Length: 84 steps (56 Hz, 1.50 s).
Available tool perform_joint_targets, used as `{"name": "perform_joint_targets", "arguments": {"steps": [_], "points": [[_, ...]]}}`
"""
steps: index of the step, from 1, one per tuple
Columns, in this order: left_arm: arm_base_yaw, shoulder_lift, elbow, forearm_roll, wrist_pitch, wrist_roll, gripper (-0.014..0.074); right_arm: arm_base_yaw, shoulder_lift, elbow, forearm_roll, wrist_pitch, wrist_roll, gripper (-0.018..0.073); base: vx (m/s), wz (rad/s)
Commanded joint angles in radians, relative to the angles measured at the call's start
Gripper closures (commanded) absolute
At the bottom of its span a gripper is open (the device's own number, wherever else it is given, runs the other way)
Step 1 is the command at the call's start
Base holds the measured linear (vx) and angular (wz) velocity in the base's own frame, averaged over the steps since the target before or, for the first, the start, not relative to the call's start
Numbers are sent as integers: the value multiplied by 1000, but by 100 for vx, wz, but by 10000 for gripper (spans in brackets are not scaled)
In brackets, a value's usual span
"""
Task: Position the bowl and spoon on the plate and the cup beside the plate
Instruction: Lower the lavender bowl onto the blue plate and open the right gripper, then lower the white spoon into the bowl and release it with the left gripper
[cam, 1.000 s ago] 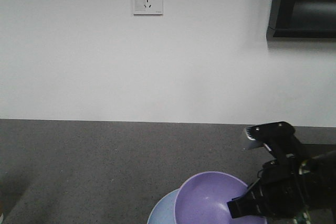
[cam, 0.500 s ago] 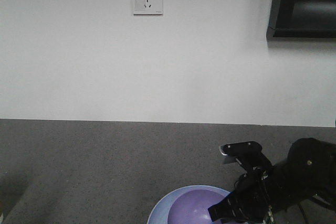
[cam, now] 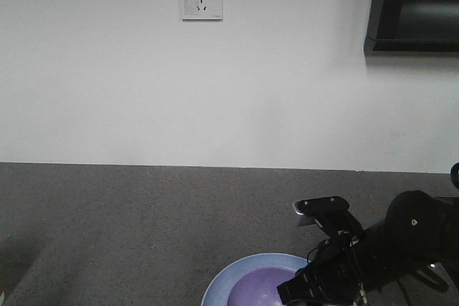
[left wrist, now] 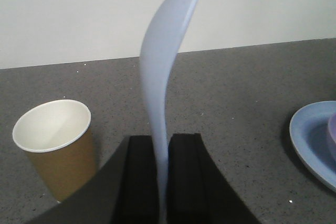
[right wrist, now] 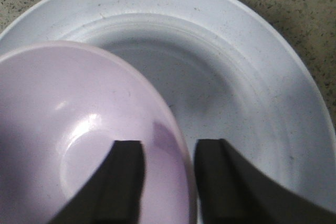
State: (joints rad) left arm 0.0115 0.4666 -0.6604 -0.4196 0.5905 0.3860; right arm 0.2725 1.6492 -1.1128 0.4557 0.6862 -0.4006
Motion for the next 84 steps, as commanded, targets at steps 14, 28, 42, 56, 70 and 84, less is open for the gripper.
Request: {"name": "perform_joint_targets", "arguments": {"steps": [14,28,42,56,70,84], "points": [[-8,5,-25,-26,-65,-3,596,1,-90,-83,-81,-50,-41,-36,0,0],[-8,5,-25,-27,-15,-3,596,0,-265,-146,-228,14,86,142,0,0],[-7,15,-25,-35,50,-5,596,0,-545,-37,-322,-1,221,573,0,0],[-7,107,-48,-44,170,39,596,0,-836,332,-327,-213,216,571,0,0],[-8,302,-236,-145,293,144,596,0,-998,534,-372,-243,214,569,0,0],[-38,527,-408,-240,423,189,596,0,-1045,551,-383,-254,214,568,0,0]]}}
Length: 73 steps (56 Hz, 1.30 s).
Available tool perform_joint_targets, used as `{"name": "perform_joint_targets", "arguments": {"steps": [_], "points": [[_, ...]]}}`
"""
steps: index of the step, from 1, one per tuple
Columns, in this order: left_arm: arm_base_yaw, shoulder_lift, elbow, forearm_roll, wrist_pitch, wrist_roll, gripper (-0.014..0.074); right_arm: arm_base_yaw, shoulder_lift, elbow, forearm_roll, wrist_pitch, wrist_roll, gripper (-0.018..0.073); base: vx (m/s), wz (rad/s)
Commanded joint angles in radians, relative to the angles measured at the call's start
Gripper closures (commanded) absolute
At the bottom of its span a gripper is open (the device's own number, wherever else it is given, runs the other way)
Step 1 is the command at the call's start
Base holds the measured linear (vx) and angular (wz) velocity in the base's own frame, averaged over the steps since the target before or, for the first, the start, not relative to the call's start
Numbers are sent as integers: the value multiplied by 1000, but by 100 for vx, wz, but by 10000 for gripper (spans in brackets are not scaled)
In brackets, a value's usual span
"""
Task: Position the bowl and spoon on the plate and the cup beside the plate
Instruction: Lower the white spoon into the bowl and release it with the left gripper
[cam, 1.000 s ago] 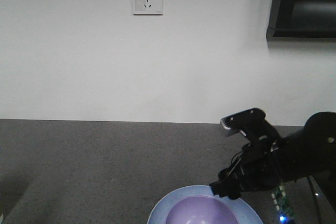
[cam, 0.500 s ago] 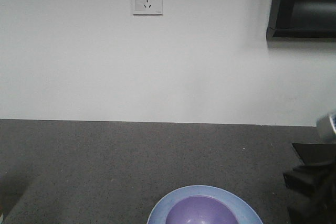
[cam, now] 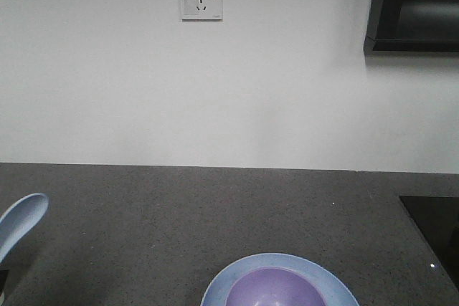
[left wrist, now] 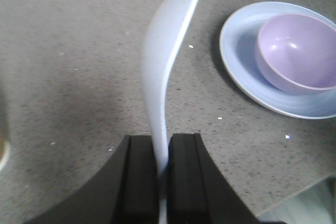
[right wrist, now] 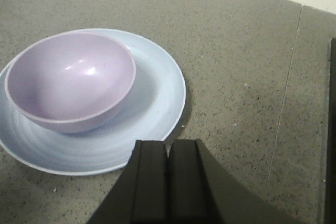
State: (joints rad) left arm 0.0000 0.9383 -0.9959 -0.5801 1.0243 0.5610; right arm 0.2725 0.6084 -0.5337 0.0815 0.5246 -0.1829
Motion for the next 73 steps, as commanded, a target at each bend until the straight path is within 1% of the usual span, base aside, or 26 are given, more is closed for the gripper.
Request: {"name": "perform_joint_targets", "arguments": {"steps": [1,4,11,22,31,39,45,56,64,73], "points": [[-34,67,-80,-82,-8,14,596,0,-4,-28,-9,-94,-3,568,0,0],[-69,108,-105,-90,-4,14,596,0,-4,-28,-9,-94,-3,568,0,0],[-174,182,-155,-92,-19,11,596,0,-4,-28,-9,-97,-3,568,0,0],[-326,298,-213,-92,-55,-32,596,0,-4,-28,-9,-93,-3,568,0,0],[-420,403,-270,-92,-70,-71,596,0,-4,-28,-9,-92,-3,568,0,0],[-478,503,-345,-92,-67,-128,596,0,-4,-28,-9,-92,-3,568,0,0],[-522,579,-414,-92,-50,-138,596,0,-4,-28,-9,-91,-3,568,0,0],[-594,713,-518,-92,-38,-199,596,0,-4,-28,-9,-91,-3,568,0,0],[-625,786,-549,-90,-39,-204,591,0,-4,-28,-9,-91,-3,568,0,0],[-634,824,-550,-74,-43,-204,556,0,-4,-28,-8,-90,-3,568,0,0]]}}
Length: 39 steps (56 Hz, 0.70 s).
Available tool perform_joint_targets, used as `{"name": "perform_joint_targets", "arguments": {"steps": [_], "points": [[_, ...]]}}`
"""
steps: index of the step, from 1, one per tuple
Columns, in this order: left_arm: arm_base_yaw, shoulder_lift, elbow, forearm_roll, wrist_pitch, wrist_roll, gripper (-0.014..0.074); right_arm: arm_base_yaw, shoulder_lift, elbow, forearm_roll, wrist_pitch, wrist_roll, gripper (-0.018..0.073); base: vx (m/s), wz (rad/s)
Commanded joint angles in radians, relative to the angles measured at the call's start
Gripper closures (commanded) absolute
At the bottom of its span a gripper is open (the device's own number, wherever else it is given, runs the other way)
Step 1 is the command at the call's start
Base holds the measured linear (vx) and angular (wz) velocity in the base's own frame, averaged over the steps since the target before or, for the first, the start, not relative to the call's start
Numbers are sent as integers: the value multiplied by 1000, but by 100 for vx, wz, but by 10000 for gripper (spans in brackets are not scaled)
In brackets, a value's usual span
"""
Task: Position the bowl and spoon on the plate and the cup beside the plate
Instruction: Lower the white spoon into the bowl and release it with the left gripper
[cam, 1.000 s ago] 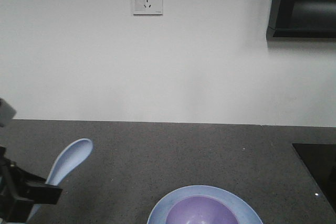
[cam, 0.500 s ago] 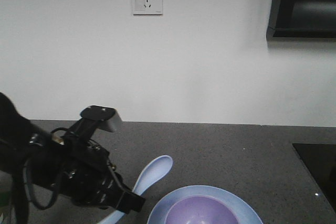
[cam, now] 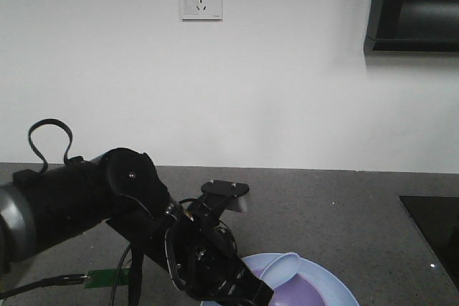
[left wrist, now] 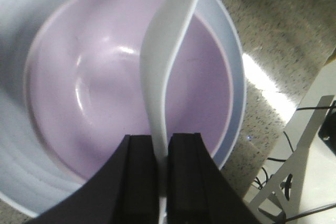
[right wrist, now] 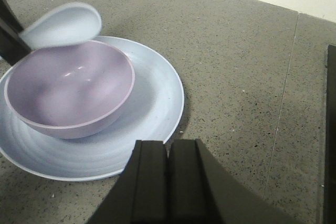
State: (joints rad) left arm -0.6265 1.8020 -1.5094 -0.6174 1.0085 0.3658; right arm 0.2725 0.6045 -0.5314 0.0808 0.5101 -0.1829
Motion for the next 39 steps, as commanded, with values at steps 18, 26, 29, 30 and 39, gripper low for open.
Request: {"name": "perform_joint_targets", "arguments": {"steps": [18,26,29,30,39], "points": [[-8,-37,-36,-20,-2,-9,341,0,0,-30,-5,-75,-2,568,0,0],[-8,-37,-36,-20,3,-9,213,0,0,-30,-5,-75,-2,568,0,0],[-8,-37,-36,-20,3,-9,182,0,0,-30,-5,-75,-2,568,0,0],[-8,-37,-36,-20,3,-9,167,0,0,-30,-4,-75,-3,568,0,0],[-8,-37,-36,-20,3,-8,105,0,0,-30,-4,-75,-3,568,0,0]]}}
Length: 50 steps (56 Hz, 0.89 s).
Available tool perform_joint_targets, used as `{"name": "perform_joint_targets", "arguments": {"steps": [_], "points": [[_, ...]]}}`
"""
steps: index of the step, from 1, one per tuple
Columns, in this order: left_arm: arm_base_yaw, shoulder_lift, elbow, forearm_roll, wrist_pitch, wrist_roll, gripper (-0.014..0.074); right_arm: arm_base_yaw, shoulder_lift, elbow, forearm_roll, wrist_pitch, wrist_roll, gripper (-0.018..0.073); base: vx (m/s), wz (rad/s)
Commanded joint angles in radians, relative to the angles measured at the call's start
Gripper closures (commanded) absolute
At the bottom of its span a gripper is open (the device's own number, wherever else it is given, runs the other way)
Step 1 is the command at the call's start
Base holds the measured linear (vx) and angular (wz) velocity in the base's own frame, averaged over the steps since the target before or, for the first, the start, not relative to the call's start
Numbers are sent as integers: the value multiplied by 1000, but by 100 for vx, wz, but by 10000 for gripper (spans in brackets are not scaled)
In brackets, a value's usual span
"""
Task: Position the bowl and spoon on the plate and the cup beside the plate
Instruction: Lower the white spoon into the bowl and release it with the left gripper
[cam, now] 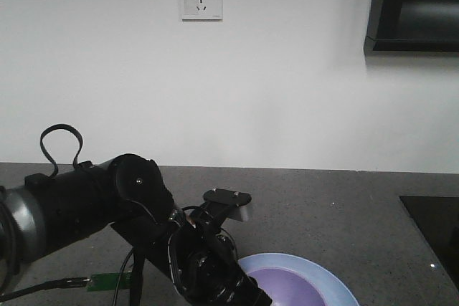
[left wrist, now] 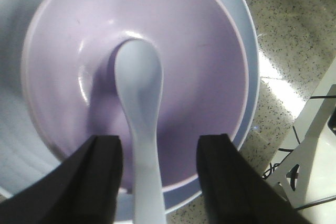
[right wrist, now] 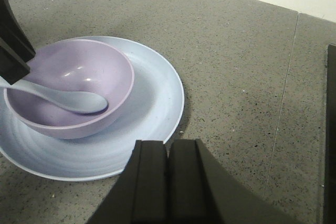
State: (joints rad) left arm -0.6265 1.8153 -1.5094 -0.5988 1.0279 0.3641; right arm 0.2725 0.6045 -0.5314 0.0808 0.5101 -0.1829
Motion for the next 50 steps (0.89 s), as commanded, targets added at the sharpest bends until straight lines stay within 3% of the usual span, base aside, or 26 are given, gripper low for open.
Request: {"name": "perform_joint_targets", "arguments": {"steps": [1,10,23,28,40,50], "points": [[-8,-50,-36,-38,-17,-5,104,0,0,-30,-4,-75,-3,568,0,0],[4,-64,-58,-9,-17,49,104,0,0,-30,-4,-75,-3,568,0,0],[17,-124,-216,164,45,39,104,0,0,-30,-4,-68,-3,568,0,0],[18,-152,-269,266,77,-21,105,0,0,-30,-3,-66,-3,568,0,0],[63,-254,-312,599,218,-246,105,0,0,-30,-4,-67,-3,568,0,0],[144,-335,-258,692,226,-272,105,0,0,-30,-4,-68,-3,568,0,0]]}}
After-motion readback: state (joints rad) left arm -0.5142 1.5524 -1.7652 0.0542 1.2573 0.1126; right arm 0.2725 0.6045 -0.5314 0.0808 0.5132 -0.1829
